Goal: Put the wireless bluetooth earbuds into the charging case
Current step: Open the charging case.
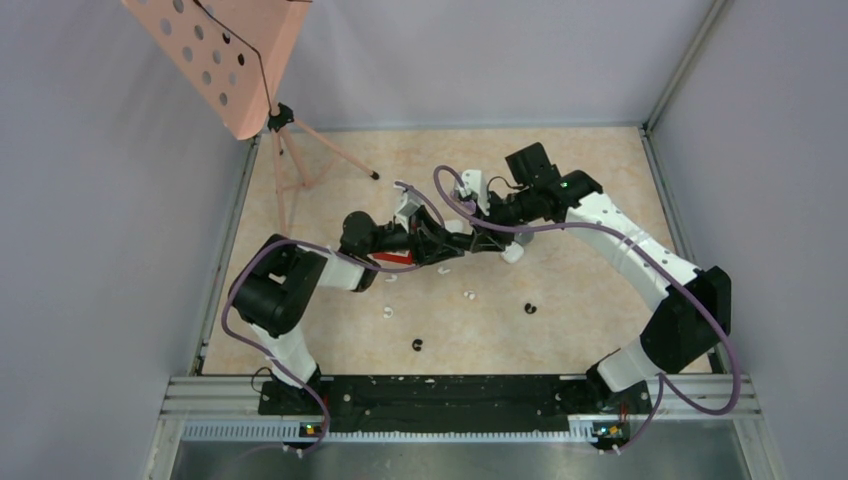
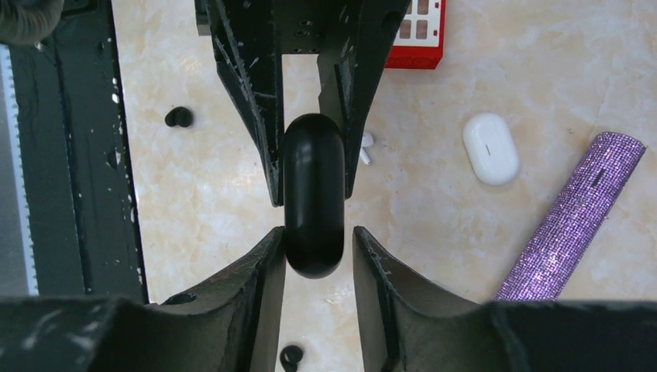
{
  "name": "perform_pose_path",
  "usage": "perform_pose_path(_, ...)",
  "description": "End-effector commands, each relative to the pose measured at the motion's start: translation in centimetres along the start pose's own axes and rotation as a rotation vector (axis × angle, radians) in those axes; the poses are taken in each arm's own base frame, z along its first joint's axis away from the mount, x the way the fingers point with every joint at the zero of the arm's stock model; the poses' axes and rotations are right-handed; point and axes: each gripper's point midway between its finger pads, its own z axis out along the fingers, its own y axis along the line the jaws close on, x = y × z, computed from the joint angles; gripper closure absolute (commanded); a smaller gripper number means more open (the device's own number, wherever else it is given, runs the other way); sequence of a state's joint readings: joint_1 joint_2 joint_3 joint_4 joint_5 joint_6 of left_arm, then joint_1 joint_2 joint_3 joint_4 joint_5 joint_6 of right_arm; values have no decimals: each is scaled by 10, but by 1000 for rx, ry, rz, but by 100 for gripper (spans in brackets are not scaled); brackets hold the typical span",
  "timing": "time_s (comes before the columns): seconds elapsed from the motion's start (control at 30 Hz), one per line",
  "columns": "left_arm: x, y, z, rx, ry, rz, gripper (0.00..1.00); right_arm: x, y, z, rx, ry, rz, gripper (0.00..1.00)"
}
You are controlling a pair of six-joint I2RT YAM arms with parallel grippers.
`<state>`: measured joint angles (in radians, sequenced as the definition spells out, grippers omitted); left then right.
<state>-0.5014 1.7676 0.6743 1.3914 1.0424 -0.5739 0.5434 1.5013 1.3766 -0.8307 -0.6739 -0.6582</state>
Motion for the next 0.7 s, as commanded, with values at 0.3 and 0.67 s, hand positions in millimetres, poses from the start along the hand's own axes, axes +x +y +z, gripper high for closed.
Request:
perform_pose_path(0.3, -8, -10, 4, 66, -24, 126, 100, -39, -19, -6, 26, -106, 76, 51)
perform_pose_path(0.67, -6, -17, 5, 90, -13, 150, 100, -47, -41, -19, 59, -142, 136, 52)
